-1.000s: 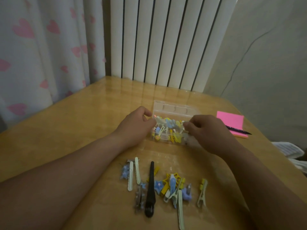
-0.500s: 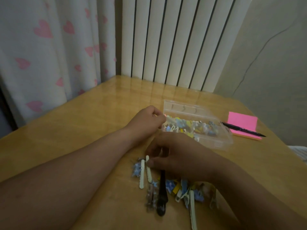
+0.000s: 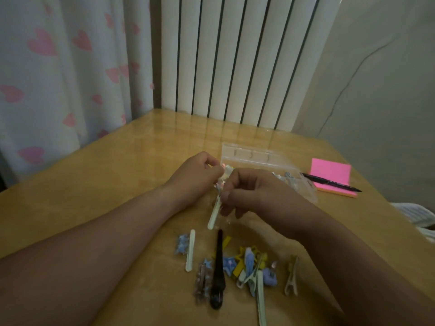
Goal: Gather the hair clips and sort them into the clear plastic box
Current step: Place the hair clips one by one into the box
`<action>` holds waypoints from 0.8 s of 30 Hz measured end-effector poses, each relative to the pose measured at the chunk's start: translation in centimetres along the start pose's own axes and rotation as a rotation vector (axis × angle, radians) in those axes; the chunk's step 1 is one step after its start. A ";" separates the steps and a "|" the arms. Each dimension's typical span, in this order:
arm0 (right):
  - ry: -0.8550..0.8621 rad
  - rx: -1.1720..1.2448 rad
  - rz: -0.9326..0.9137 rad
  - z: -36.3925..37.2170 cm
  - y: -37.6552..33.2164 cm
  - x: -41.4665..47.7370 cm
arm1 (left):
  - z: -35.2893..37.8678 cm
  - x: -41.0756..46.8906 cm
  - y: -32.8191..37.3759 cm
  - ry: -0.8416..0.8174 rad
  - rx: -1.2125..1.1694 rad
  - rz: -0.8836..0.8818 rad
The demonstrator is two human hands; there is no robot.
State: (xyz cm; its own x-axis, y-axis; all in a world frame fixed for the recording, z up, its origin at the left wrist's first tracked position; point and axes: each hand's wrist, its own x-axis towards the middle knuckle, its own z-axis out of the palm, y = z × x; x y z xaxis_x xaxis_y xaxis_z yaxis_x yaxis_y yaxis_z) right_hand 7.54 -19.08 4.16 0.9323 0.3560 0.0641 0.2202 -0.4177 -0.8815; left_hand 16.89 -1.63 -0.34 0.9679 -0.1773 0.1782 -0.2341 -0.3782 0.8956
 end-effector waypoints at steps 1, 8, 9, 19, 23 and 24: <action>0.003 -0.019 0.004 -0.3 0.1 -0.1 | 0.0 0.0 -0.1 0.003 -0.005 -0.003; -0.129 -0.172 0.097 -0.8 0.5 0.0 | 0.0 -0.3 0.1 0.010 0.017 -0.005; -0.141 -0.217 0.109 -0.8 0.6 0.0 | 0.0 -0.4 0.2 0.006 0.030 -0.004; 0.561 -0.017 0.053 -6.8 1.2 -0.2 | 0.1 -0.5 0.3 -0.009 0.050 -0.022; 0.636 -0.400 0.200 -8.2 3.9 -0.2 | 0.1 -0.6 0.5 -0.001 0.072 -0.031; 0.616 -0.479 0.213 -8.0 4.3 -0.1 | 0.1 -0.6 0.5 0.000 0.076 -0.032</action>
State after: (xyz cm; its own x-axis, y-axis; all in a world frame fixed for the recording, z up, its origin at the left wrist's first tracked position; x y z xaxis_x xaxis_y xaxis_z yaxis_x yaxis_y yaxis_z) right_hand 10.73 -27.59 4.13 0.9281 -0.2375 0.2866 -0.0111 -0.7873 -0.6165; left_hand 16.19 -1.81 -0.04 0.9750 -0.1639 0.1503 -0.2096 -0.4516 0.8672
